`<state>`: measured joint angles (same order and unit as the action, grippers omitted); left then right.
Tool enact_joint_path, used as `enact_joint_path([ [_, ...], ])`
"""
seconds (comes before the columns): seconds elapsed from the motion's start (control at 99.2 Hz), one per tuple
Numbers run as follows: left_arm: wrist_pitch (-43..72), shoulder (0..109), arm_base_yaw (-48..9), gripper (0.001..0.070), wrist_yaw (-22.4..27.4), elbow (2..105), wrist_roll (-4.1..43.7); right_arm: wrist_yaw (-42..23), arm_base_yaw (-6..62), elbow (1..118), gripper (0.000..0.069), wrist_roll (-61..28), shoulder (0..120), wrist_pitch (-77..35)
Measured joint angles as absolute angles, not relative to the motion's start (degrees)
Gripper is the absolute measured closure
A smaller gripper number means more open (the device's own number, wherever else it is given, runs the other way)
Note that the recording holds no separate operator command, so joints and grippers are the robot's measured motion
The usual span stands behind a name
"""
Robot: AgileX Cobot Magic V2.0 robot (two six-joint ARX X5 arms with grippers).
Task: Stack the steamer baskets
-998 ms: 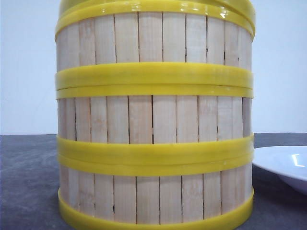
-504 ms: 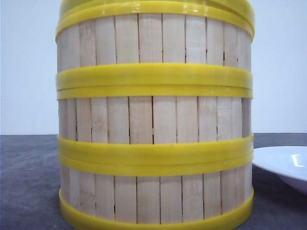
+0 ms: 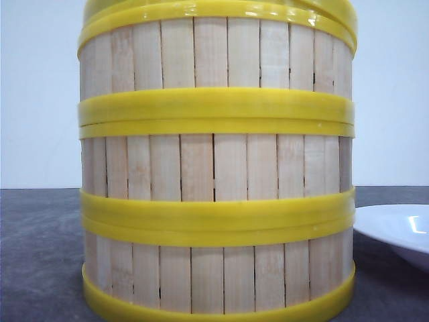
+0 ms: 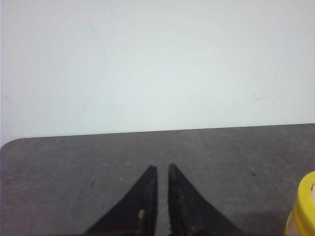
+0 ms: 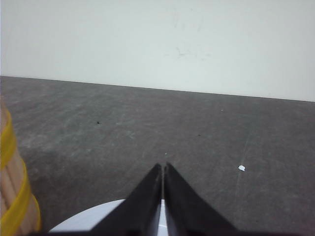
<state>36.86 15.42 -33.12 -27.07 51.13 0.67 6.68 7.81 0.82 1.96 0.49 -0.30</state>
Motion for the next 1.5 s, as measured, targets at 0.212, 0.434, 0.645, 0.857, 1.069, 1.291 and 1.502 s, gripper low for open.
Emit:
enact_joint_path([
  [0.212,36.9,15.4,-33.1,0.0695,-27.1,51.1,0.7,3.2,7.8,0.8,0.0687,2.0,0.3,-0.8],
  [0.434,36.9,15.4,-33.1,0.0695,-27.1,51.1,0.7,3.0,7.8,0.8,0.0687,2.0,0.3,0.7],
  [0.645,36.9,15.4,-33.1,0.0695,-27.1,51.1,0.7,3.0,7.8,0.8,0.0687,2.0,0.3,0.7],
  [0.857,36.9,15.4,-33.1,0.0695,-27.1,51.1,0.7,3.0,7.8,0.8,0.0687,2.0,0.3,0.7],
  [1.069,36.9,15.4,-33.1,0.0695,-27.1,51.1,-2.8,3.0,7.8,0.8,0.0687,2.0,0.3,0.7],
  [1.291,33.8,13.6,-28.9,0.0695,-25.6,45.9,4.8,3.0,7.8,0.8,0.0687,2.0,0.3,0.7],
  [1.502,16.4,5.0,-16.3,0.0695,-4.5,24.7,5.4,3.0,7.8,0.8,0.0687,2.0,0.3,0.7],
])
